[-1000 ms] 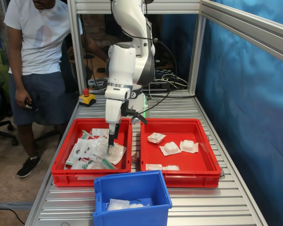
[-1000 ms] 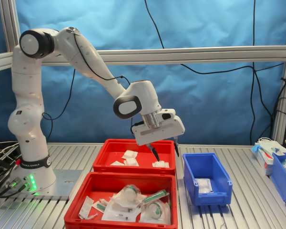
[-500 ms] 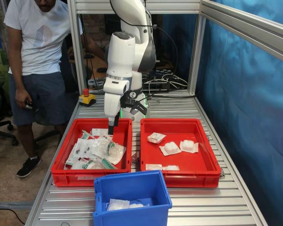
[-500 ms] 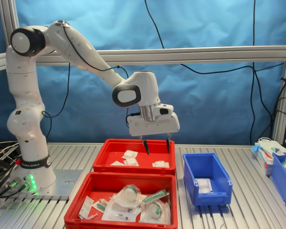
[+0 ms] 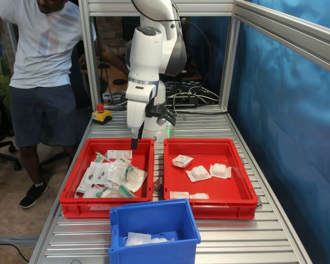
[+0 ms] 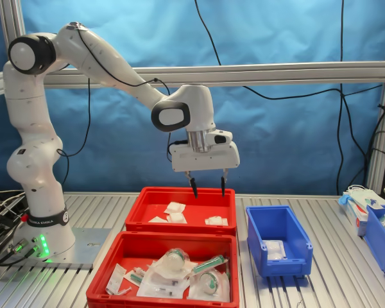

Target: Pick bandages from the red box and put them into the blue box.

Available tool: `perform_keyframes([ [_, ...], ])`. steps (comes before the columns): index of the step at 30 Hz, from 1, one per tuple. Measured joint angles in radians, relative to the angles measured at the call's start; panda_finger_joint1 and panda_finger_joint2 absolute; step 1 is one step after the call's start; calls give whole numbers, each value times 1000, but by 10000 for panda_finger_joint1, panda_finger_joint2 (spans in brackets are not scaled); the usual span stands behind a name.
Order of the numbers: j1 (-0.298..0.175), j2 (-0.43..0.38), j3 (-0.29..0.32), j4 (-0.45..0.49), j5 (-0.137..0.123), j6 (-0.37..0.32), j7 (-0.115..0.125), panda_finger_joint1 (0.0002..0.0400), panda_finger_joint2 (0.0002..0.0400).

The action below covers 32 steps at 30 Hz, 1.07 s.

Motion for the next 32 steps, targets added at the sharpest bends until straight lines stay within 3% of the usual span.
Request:
perform_keyframes([
  [13, -50, -27, 62, 12, 0, -36, 0, 400, 400],
  [25, -56, -27, 74, 111, 0, -250, 0, 400, 400],
  [32, -57, -28, 74, 144, 0, -285, 0, 400, 400],
])
